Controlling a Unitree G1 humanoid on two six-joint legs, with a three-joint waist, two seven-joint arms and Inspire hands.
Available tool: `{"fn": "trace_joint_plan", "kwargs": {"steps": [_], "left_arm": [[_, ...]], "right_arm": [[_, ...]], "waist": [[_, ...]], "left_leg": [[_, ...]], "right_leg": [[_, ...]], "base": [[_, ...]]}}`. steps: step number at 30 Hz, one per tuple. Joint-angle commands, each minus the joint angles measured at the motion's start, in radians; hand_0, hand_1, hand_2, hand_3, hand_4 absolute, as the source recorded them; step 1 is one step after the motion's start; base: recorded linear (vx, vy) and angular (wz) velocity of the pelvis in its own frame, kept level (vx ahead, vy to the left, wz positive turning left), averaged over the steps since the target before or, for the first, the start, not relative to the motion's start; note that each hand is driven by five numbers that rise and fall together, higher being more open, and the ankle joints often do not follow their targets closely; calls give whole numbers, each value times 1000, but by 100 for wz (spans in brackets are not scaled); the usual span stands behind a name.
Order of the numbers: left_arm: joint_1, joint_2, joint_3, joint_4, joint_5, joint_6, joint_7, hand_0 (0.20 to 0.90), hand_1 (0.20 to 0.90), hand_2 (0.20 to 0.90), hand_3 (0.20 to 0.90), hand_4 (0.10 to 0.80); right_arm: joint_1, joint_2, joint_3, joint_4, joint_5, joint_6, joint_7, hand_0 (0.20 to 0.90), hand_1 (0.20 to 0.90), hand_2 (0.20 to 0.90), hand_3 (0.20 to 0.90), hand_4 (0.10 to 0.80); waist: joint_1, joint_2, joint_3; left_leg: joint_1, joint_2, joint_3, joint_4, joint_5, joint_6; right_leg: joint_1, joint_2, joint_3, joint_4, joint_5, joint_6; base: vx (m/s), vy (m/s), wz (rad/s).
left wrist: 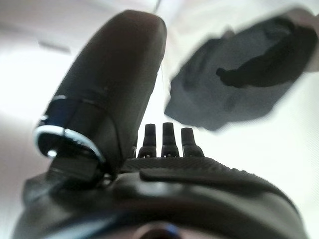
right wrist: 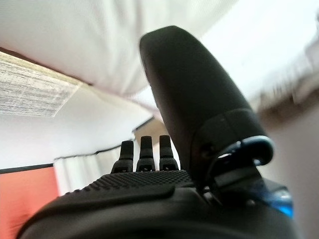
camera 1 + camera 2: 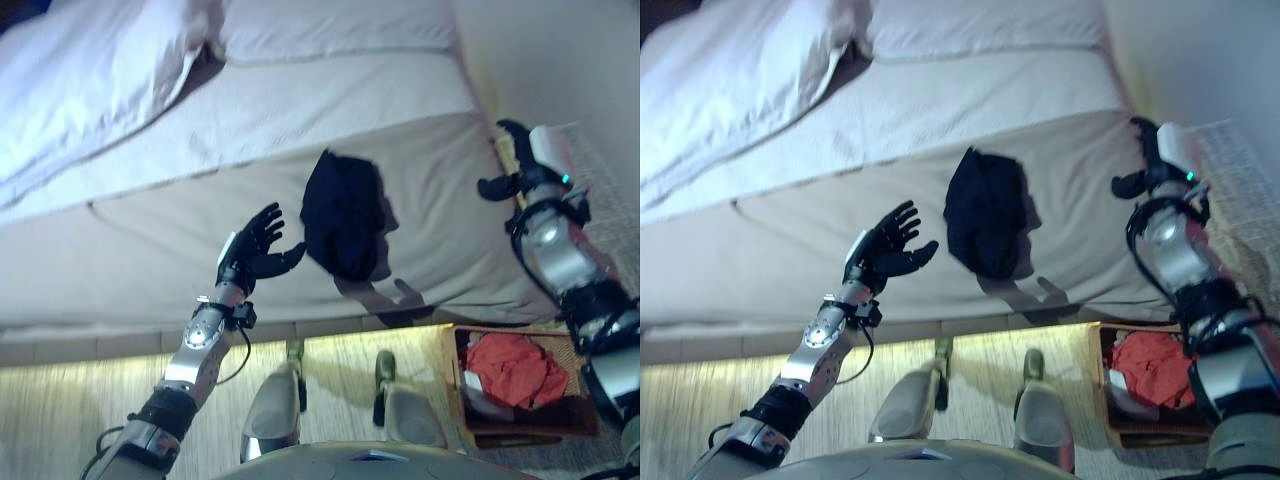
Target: Pick up the clothes from the bed and place them into the basket
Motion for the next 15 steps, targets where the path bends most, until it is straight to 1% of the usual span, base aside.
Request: {"fn": "trace_joint_plan", "kwargs": {"steps": [1, 3, 5, 7, 8, 9, 11, 15], "left_arm": [[-22, 37, 16, -85, -17, -99, 15, 900, 900, 900, 900, 800], [-16, 39, 10, -105, -29, -110, 24, 900, 900, 900, 900, 800], [-9, 39, -3, -122, -42, -134, 35, 900, 900, 900, 900, 800], [-6, 39, -7, -132, -63, -147, 36, 900, 900, 900, 900, 800], [8, 40, -15, -146, -61, -162, 35, 900, 900, 900, 900, 800], [12, 41, -18, -153, -61, -167, 39, 900, 900, 900, 900, 800], [25, 42, -32, -179, -70, -193, 53, 900, 900, 900, 900, 800], [39, 60, -25, -239, -85, -230, 89, 900, 900, 900, 900, 800]], "right_arm": [[-199, -9, 96, -14, 56, -44, -6, 900, 900, 900, 900, 800], [-248, 6, 131, 30, 62, -37, -3, 900, 900, 900, 900, 800], [-292, 35, 164, 94, 46, -34, -16, 900, 900, 900, 900, 800], [-317, 46, 180, 121, 30, -18, -23, 900, 900, 900, 900, 800], [-334, 54, 197, 129, 29, 4, -36, 900, 900, 900, 900, 800], [-341, 56, 202, 127, 26, 15, -35, 900, 900, 900, 900, 800], [-391, 69, 226, 151, 17, 53, -36, 900, 900, 900, 900, 800], [-451, 83, 261, 203, 29, 84, -34, 900, 900, 900, 900, 800]], "waist": [[59, -49, 43], [82, -28, 73], [104, -8, 73], [118, 3, 73], [130, 13, 73], [134, 17, 73], [150, 34, 73], [179, 45, 73]], "left_leg": [[-63, -66, -22, 348, -308, 40], [-113, -92, -40, 399, -307, 46], [-188, -109, -44, 437, -320, 55], [-245, -122, -49, 467, -324, 59], [-281, -125, -53, 497, -351, 60], [-300, -126, -54, 508, -350, 61], [-387, -130, -57, 549, -340, 60], [-504, -136, -65, 600, -352, 73]], "right_leg": [[-25, -15, -49, 38, 17, -67], [-65, -25, -64, 100, -6, -74], [-142, -40, -78, 178, -30, -80], [-200, -49, -85, 224, -42, -84], [-239, -50, -85, 269, -72, -81], [-258, -51, -87, 282, -76, -82], [-338, -53, -99, 326, -85, -89], [-454, -53, -119, 388, -96, -96]], "base": [[-43, 4, 49], [-36, 17, 52], [-24, 26, 39], [14, 6, 46], [42, -11, 56], [34, -6, 46], [-50, 15, 30], [-45, -23, 18]]}}
